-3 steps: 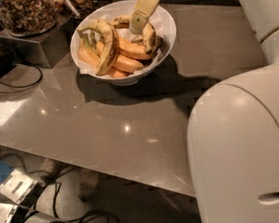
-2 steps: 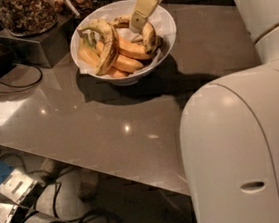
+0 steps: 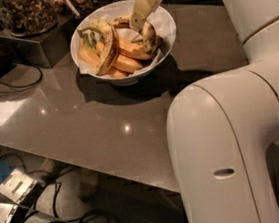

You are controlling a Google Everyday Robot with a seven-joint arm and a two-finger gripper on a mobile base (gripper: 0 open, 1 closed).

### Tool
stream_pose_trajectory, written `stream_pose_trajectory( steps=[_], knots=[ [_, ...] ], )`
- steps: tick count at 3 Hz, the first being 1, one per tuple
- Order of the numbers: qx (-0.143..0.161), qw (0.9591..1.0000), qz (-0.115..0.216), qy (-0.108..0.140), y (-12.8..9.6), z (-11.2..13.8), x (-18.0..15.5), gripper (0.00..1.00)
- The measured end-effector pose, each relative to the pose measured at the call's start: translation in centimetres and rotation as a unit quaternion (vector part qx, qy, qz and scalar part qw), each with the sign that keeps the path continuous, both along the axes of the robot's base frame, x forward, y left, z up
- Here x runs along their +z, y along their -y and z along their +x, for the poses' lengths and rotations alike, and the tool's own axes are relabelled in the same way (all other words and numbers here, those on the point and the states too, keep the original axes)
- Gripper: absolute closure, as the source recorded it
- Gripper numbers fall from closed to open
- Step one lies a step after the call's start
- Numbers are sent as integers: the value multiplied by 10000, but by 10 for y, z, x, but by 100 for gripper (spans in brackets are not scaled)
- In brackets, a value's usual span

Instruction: Pick banana from white bowl

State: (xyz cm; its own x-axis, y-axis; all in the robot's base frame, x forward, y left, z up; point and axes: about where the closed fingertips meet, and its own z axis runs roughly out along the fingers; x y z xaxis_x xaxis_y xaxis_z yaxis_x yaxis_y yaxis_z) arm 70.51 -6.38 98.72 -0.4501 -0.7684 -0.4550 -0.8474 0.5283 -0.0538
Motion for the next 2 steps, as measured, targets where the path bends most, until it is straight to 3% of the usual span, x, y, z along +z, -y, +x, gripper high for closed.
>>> stream_pose_trajectory(
  steps=[2],
  knots=[
    [-183,9995,-196,-135,-6,19,-24,35]
  ],
)
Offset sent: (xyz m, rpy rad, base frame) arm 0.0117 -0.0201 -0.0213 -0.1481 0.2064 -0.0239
